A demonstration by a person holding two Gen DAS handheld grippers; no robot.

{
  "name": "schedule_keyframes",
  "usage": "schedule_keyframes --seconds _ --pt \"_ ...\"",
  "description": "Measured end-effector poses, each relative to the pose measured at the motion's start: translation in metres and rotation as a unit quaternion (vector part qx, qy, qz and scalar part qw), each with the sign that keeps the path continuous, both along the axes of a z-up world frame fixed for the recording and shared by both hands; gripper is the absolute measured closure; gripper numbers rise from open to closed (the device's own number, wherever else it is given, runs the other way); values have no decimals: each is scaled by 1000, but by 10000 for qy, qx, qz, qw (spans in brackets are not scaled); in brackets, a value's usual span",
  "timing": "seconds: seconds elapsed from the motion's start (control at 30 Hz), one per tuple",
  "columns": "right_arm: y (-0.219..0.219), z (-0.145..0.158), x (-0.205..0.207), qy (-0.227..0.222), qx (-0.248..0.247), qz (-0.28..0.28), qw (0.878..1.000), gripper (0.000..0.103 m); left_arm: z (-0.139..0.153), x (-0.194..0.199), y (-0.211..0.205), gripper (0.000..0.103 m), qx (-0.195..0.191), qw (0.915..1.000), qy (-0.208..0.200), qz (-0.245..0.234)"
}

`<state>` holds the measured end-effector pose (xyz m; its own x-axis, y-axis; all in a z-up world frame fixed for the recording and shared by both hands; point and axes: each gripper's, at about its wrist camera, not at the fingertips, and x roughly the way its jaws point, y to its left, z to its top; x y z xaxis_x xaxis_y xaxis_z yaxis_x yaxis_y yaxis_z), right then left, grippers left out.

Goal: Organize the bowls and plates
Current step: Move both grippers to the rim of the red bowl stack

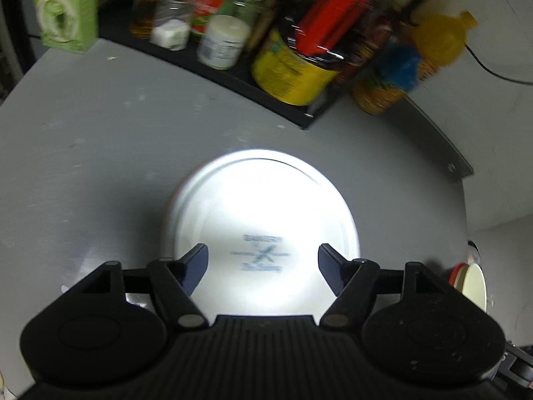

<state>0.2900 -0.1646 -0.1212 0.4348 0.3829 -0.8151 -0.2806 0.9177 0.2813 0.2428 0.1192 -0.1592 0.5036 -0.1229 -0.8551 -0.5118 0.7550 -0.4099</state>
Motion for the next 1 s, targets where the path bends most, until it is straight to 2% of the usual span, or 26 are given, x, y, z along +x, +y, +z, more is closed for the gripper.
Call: schedule_keyframes --seconds 0.37,0.57,0.77,1.0 --pt "-57 5 -2 -128 9 -563 9983 19 17 35 -55 25 124 9979 -75 -629" --pt "-87 3 11 -139 -20 -629 9979 17 19 58 -88 24 143 9968 -50 -790" --pt "-118 5 24 -213 3 -673 9975 9 22 82 -123 24 219 9954 -19 -928" --pt "-154 7 45 -325 -109 -760 9965 6 27 104 -168 24 287 9941 -26 -1041"
